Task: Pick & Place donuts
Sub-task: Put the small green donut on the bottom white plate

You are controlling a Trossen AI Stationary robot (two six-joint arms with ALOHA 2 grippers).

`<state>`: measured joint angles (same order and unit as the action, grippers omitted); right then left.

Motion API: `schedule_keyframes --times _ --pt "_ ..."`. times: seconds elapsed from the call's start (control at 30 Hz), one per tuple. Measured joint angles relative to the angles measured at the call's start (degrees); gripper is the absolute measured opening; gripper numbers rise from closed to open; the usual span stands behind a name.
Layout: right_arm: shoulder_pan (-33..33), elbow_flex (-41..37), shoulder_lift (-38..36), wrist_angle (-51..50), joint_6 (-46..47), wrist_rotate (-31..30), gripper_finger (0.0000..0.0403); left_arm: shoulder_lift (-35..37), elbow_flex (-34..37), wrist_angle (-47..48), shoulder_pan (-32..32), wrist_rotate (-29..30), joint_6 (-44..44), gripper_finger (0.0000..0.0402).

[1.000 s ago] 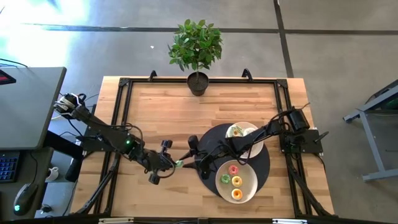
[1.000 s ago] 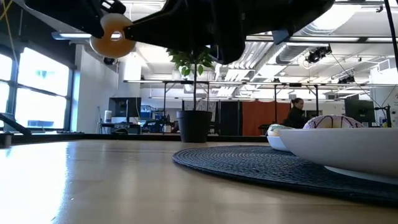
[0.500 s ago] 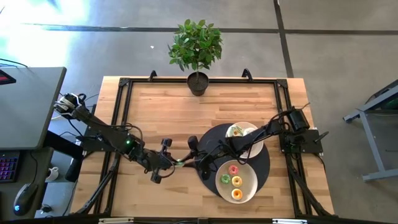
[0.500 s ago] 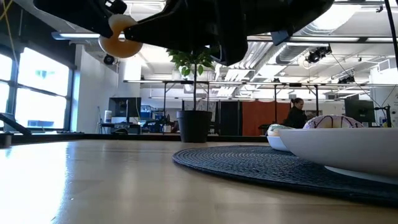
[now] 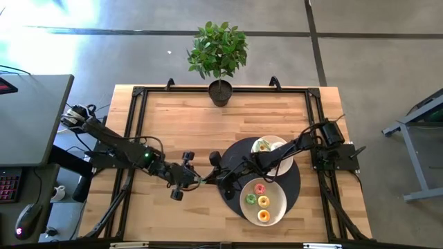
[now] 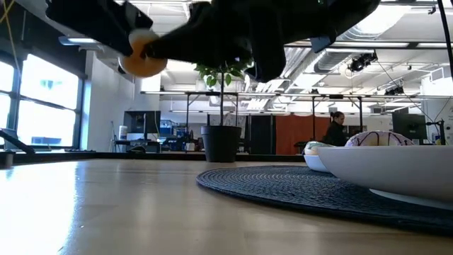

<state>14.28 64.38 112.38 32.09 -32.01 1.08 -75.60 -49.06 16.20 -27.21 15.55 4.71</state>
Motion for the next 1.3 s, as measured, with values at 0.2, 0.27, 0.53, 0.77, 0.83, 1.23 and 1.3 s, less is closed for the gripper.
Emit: schedule_keyframes --times 0.2,0.27,0.53,0.77,0.83,1.23,1.3 --pt "0.1 -0.1 0.0 -4.9 3.8 -5.1 0.0028 -2.5 0.0 0.1 0.2 0.2 0.0 0.015" --pt "0.2 -0.1 0.0 -8.0 7.5 -5.3 0.0028 -3.3 0.0 0.2 0.2 0.4 0.0 0.0157" --pt "3.9 -0.1 -6.9 -30.2 23.4 -13.4 0.0014 -3.8 0.0 0.3 0.2 0.6 0.0 0.0158" --pt "13.7 0.1 -18.7 -46.4 30.7 -26.6 0.0015 -3.8 0.0 0.3 0.2 0.6 0.0 0.0158" --pt "17.1 0.1 -21.1 -52.4 34.3 -29.8 0.0014 -3.8 0.0 0.3 0.2 0.6 0.1 0.0158" --pt "29.1 0.0 -21.5 -82.3 80.7 -27.7 0.0028 -3.8 0.0 0.2 0.2 0.6 -1.4 0.0158" --pt "29.3 0.0 -20.6 -84.7 85.4 -26.3 0.0026 -3.8 0.0 0.2 0.2 0.6 -2.5 0.0158"
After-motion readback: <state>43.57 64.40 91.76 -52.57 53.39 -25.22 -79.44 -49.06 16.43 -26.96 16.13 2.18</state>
